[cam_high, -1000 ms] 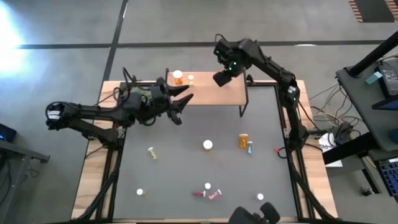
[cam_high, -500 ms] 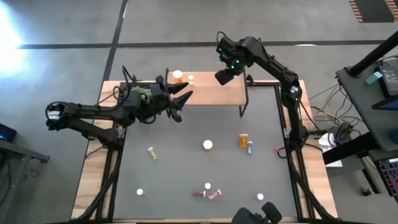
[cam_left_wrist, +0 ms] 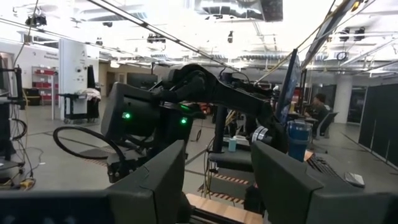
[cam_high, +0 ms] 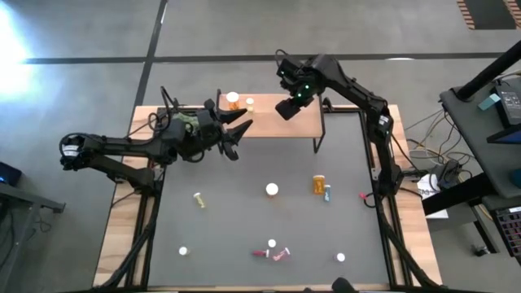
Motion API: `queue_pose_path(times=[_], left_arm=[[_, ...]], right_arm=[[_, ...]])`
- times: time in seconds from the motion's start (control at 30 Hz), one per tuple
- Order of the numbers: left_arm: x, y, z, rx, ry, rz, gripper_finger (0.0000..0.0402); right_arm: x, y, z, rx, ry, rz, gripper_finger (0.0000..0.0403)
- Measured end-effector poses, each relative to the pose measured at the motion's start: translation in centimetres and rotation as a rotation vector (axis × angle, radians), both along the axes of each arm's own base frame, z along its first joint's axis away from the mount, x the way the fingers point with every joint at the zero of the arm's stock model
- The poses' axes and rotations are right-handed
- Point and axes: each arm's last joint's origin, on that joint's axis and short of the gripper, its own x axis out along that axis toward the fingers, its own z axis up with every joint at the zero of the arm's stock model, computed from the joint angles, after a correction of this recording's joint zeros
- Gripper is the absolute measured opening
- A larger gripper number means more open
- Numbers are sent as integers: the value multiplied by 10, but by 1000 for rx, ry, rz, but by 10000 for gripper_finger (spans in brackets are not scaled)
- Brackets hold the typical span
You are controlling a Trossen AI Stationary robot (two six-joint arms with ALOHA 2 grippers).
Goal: Pick and place medicine bottles onto shelf by color
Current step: Put the right blue pill bottle to the right of the yellow pill bottle on the shelf
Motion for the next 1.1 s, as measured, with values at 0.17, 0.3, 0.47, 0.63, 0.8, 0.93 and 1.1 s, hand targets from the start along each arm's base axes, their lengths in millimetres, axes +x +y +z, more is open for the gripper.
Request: queue_pose_path(times=[0.17,0.3,0.47,0.63,0.8,0.93,1.1], left_arm=[[0,0,0,0,2,0,169],[0,0,0,-1,3,0,169],[1,0,-2,-3,16,-1,169],[1,0,-2,-7,15,-2,169],[1,0,-2,-7,16,-2,169],[1,0,-2,-7,16,-2,169],[0,0,-2,-7,16,-2,169]], right_arm=[[8,13,0,2,-1,29,123],[13,23,0,2,-2,59,122],[18,34,1,1,-4,88,124],[20,36,1,1,-4,92,126],[21,38,-2,8,7,92,122],[22,40,-8,17,29,112,125],[23,40,-17,33,61,114,125]])
